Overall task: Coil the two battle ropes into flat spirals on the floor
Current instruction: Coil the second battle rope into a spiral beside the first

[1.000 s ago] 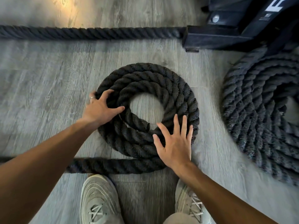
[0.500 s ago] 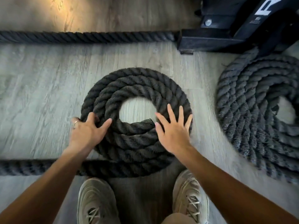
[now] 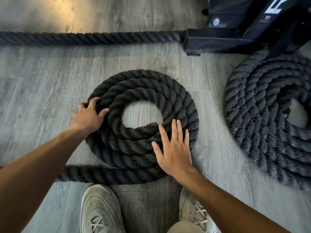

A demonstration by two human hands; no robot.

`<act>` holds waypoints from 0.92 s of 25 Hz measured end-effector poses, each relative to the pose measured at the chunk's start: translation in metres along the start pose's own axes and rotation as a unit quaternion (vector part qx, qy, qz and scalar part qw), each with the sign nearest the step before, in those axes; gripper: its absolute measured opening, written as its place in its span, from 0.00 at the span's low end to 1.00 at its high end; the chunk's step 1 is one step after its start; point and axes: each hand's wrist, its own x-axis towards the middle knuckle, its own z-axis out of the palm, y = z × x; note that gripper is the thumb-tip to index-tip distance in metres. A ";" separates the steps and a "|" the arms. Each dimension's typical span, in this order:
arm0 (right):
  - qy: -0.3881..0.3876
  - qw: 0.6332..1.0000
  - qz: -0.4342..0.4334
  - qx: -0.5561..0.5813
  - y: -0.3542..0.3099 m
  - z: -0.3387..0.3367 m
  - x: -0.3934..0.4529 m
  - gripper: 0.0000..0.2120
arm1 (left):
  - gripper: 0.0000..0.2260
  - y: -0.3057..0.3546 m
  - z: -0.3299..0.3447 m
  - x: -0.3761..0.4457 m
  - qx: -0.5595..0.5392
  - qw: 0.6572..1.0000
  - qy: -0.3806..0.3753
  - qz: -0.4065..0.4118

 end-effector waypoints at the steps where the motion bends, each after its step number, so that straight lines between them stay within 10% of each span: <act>1: -0.006 1.000 -0.021 -0.003 0.008 -0.003 0.008 0.31 | 0.29 -0.003 0.001 -0.007 0.004 1.000 0.003 -0.012; 9: -0.107 0.993 0.020 -0.039 0.058 -0.045 0.105 0.21 | 0.36 -0.017 0.026 -0.115 -0.144 0.985 -0.038 -0.085; 16: 0.014 0.989 0.097 0.114 -0.005 -0.008 -0.015 0.27 | 0.30 -0.023 -0.004 -0.040 -0.139 0.988 0.022 -0.068; 20: -0.015 0.890 0.330 0.314 -0.006 -0.012 -0.036 0.45 | 0.30 -0.010 -0.023 0.018 -0.148 0.988 -0.003 -0.052; 23: -0.062 0.886 0.317 0.333 0.004 -0.018 -0.028 0.48 | 0.30 -0.011 -0.021 0.024 -0.135 0.989 0.003 -0.065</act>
